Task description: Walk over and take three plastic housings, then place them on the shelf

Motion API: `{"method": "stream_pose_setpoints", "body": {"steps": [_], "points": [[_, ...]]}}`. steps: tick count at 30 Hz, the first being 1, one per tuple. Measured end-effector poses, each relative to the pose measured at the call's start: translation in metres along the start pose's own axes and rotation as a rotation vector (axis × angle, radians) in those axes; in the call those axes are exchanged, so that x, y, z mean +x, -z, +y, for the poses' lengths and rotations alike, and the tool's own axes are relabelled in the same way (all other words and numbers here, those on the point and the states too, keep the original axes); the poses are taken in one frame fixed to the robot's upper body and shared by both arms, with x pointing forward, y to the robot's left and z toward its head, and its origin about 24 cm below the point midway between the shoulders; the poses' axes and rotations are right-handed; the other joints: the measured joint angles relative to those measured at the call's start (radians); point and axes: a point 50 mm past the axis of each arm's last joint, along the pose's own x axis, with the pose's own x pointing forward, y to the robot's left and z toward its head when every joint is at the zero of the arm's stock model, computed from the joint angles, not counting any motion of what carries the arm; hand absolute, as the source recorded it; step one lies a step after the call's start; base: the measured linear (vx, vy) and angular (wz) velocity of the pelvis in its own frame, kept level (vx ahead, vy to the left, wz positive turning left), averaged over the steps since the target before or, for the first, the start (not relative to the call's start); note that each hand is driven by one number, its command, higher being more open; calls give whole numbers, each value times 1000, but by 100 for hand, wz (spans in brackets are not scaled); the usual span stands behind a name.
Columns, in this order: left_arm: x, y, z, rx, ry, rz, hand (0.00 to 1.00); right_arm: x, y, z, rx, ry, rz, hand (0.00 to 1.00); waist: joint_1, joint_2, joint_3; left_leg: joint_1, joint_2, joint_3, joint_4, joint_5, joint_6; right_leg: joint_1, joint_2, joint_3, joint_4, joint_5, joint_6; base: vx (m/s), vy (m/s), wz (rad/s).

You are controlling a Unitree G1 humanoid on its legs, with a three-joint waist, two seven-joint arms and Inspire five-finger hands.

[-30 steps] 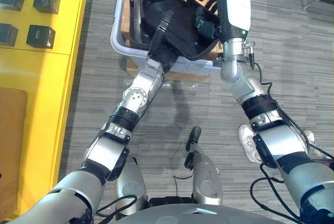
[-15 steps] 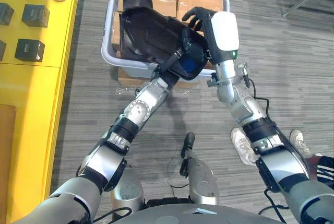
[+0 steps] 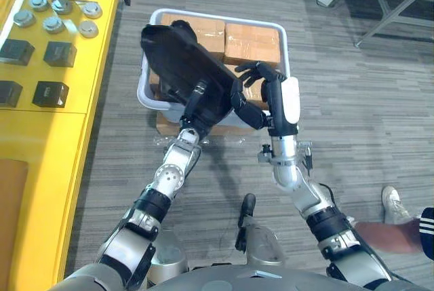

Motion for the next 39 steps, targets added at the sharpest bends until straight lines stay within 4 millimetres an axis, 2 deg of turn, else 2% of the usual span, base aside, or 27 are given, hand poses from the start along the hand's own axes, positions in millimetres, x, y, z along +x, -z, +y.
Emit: {"method": "stream_pose_setpoints", "body": {"steps": [1, 3, 5, 8, 9, 12, 14, 16, 18, 19, 21, 25, 27, 29, 32, 35, 37, 39], "points": [[-2, -1, 0, -15, 4, -27, 0, -6, 1, 2, 0, -16, 21, 100, -1, 4, -10, 0, 0, -5, 3, -2, -1, 5, -1, -7, 0, -2, 1, 36, 2, 20], [-11, -11, -12, 13, 39, -166, 0, -32, 7, 8, -6, -61, 117, 100, 4, 20, -46, 1, 0, -24, 8, -9, -4, 27, -3, -32, -1, -10, 4, 43, 4, 24], [-20, -22, -24, 96, 50, -278, 0, -40, 7, 9, 3, -54, 174, 100, 3, 33, -75, 2, 0, -30, 8, -11, -7, 33, -3, -43, -1, -11, 4, 29, 4, 12], [-35, -36, -33, 259, -1, -422, 0, -35, -3, -1, 87, 62, 229, 100, 2, 59, -111, 21, 0, -36, 6, -14, -10, 59, -4, -61, -3, -11, 4, 16, 2, 8], [-44, -41, -32, 373, -61, -485, 0, -30, -12, -11, 167, 155, 237, 100, 3, 70, -131, 35, -2, -38, 5, -18, -10, 77, -5, -69, -9, -11, 4, 0, 6, 3], [-62, -50, -26, 569, -170, -578, 0, -25, -21, -30, 256, 284, 242, 100, -1, 75, -176, 36, -3, -37, 6, -21, -10, 80, -5, -71, -18, -11, 4, 0, 0, 0], [-71, -53, -25, 741, -243, -645, 0, -27, -19, -42, 340, 321, 280, 100, -5, 75, -187, 38, -3, -36, 7, -22, -10, 82, -5, -70, -18, -11, 4, -16, 2, -1], [-79, -56, -24, 952, -297, -710, 0, -37, -11, -51, 449, 326, 360, 100, -8, 76, -198, 39, -3, -34, 7, -26, -6, 81, -6, -69, -18, -11, 4, -13, 4, -2], [-88, -61, -24, 1171, -332, -756, 0, -57, 0, -57, 502, 322, 476, 100, -18, 87, -210, 43, -3, -25, 6, -27, -6, 78, -7, -65, -18, -12, 2, -15, 9, -9], [-91, -63, -23, 1221, -343, -767, 0, -62, 3, -59, 513, 324, 503, 100, -24, 91, -213, 43, -3, -22, 6, -27, -6, 76, -7, -64, -18, -12, 2, -7, 7, -9], [-100, -67, -17, 1371, -382, -773, 0, -88, 13, -71, 516, 349, 620, 100, -34, 113, -226, 47, -3, -15, 6, -30, -7, 74, -7, -59, -19, -12, 2, 8, 8, -10], [-120, -69, 1, 1407, -470, -721, 0, -123, 31, -93, 434, 421, 771, 100, -58, 139, -242, 51, -3, 3, 8, -35, -11, 64, -7, -43, -19, -11, 3, 24, 7, -13], [-131, -69, 8, 1322, -518, -697, 0, -144, 38, -100, 394, 432, 870, 100, -61, 142, -243, 51, -3, 10, 10, -38, -11, 61, -7, -37, -19, -11, 4, 18, 2, -10], [-136, -70, 10, 1234, -550, -702, 0, -153, 40, -97, 397, 414, 915, 100, -59, 142, -243, 51, -3, 9, 11, -39, -11, 62, -7, -37, -19, -11, 4, 0, 0, 0], [-141, -76, 11, 1108, -566, -714, 0, -150, 38, -82, 461, 347, 930, 100, -50, 141, -243, 50, -3, 3, 13, -40, -10, 67, -7, -41, -19, -11, 4, -3, 7, 7], [-145, -77, 4, 1024, -524, -731, 0, -139, 38, -56, 577, 243, 918, 100, -29, 141, -243, 32, -4, -29, 30, -50, -2, 86, -10, -74, -19, -14, 4, -11, 9, 30], [-145, -77, -3, 1017, -492, -746, 0, -130, 41, -38, 659, 181, 921, 100, -8, 141, -243, 12, -7, -70, 43, -48, -1, 101, -12, -109, -19, -17, 5, -12, 9, 51], [-146, -77, -11, 999, -465, -776, 0, -123, 41, -14, 705, 73, 935, 100, 28, 142, -243, -5, -16, -126, 43, -41, 2, 130, -16, -162, -19, -25, 8, -7, 11, 66]]}}
